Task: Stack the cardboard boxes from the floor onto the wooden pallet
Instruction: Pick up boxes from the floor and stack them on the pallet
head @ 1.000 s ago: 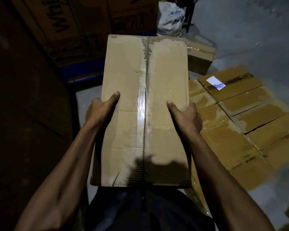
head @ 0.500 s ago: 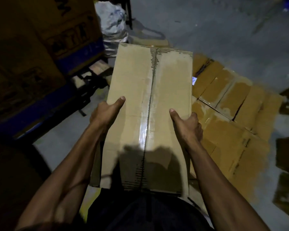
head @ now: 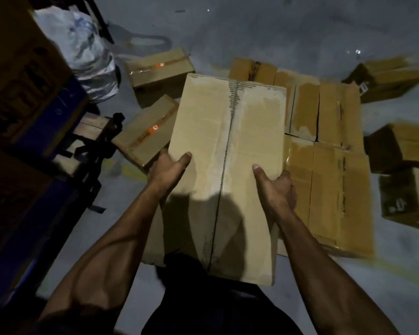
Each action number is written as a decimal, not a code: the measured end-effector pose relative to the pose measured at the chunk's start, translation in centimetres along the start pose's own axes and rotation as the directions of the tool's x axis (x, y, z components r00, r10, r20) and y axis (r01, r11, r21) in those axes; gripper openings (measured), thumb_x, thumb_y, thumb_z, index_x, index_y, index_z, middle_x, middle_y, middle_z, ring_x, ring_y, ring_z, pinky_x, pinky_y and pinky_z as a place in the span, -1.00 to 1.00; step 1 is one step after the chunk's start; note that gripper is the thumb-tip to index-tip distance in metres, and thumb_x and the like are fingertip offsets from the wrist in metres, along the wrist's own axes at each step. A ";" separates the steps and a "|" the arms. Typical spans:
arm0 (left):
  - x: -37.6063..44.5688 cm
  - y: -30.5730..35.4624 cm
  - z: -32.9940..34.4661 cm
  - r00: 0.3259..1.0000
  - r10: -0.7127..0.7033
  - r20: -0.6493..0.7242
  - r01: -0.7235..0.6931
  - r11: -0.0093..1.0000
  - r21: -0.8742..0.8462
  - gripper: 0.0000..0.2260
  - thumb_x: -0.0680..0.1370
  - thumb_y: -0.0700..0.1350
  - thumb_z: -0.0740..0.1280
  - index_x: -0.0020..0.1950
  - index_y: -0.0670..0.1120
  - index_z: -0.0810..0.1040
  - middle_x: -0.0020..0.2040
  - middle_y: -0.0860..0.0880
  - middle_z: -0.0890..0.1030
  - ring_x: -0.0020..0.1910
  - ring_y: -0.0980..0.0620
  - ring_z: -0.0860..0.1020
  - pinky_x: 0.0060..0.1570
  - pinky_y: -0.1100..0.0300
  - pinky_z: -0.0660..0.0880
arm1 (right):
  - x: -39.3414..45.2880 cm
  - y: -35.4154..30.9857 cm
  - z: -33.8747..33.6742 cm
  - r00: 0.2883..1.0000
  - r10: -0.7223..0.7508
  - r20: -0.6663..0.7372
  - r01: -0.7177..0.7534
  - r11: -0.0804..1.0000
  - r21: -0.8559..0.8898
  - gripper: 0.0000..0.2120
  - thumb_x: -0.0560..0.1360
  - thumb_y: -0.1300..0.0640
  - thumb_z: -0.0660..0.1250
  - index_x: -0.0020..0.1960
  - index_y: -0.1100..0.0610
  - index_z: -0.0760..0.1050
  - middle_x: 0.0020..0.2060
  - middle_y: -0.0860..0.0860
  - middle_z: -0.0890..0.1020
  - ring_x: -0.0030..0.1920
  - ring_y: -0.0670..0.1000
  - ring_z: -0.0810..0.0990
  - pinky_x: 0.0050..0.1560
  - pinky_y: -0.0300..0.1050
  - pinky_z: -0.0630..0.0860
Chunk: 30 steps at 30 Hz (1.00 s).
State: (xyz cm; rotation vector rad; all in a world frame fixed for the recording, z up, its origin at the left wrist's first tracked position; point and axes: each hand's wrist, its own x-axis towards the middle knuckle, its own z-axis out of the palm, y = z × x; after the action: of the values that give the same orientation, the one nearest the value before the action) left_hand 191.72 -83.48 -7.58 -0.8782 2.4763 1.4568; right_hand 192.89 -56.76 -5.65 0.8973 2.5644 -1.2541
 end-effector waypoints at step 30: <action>24.1 -0.4 15.0 0.970 -0.071 0.234 0.047 0.993 0.107 -0.40 0.55 -0.16 0.44 0.54 -0.13 0.26 0.34 -0.04 0.47 0.27 0.05 0.43 0.11 0.22 0.44 | 24.5 2.6 14.1 0.985 0.124 0.122 -0.114 0.990 -0.086 -0.11 0.51 -0.27 0.35 0.60 0.13 0.02 0.46 0.19 0.36 0.38 0.30 0.42 0.33 0.23 0.44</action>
State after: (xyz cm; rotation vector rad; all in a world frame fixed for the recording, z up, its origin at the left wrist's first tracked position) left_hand 169.62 -81.05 -25.30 -0.7070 2.3051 1.3201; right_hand 172.78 -55.21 -25.63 0.9094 2.4062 -1.1302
